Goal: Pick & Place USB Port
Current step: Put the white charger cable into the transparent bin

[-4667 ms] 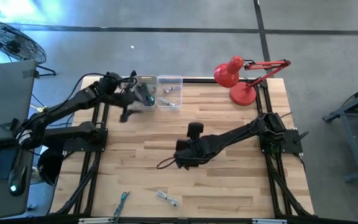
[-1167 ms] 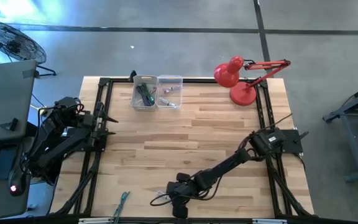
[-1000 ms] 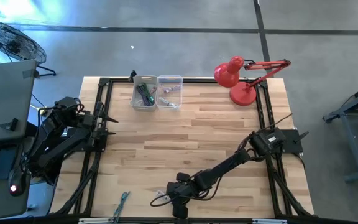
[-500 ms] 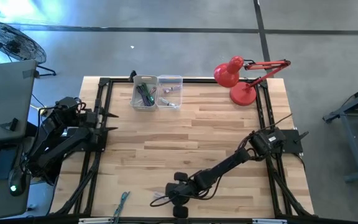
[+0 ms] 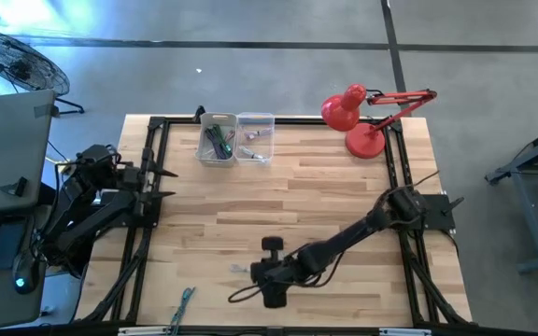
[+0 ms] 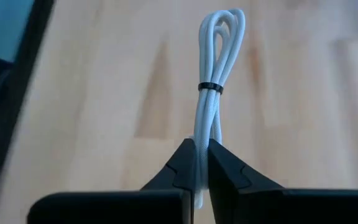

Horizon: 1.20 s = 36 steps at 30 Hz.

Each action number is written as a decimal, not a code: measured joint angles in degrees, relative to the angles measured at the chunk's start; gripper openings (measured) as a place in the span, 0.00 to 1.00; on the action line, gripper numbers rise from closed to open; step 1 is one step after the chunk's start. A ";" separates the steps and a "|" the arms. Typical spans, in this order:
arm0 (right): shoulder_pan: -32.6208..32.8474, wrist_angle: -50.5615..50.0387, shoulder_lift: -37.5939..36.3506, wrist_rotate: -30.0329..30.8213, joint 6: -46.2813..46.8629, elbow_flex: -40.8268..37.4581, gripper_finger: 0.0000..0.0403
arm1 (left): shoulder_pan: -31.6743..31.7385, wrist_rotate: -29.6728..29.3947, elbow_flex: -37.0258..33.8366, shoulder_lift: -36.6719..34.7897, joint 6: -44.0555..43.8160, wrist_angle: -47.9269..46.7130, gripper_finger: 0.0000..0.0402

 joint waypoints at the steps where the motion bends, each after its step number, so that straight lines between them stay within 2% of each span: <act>1: -0.33 -0.74 -0.84 1.16 -1.54 0.00 0.03 | 0.02 0.00 0.00 0.00 -0.12 0.70 0.55; 10: -4.68 -5.75 -8.63 11.79 -13.64 0.07 0.03 | 0.00 -0.46 0.00 0.00 1.44 2.90 0.55; 17: -11.41 -4.89 -12.59 14.49 -23.92 0.09 0.03 | 0.00 1.26 -3.73 -0.02 1.74 9.25 0.55; 24: -21.91 -2.06 -13.29 10.99 -28.94 0.09 0.03 | 0.00 2.38 -13.79 0.00 -1.89 23.03 0.55; 28: -28.42 1.24 -13.29 8.72 -30.22 0.09 0.03 | 0.00 4.07 -16.72 0.02 -3.90 30.12 0.55; 36: -40.91 3.37 -13.29 2.07 -26.36 0.09 0.03 | 0.00 7.45 -17.03 0.00 -4.15 31.78 0.55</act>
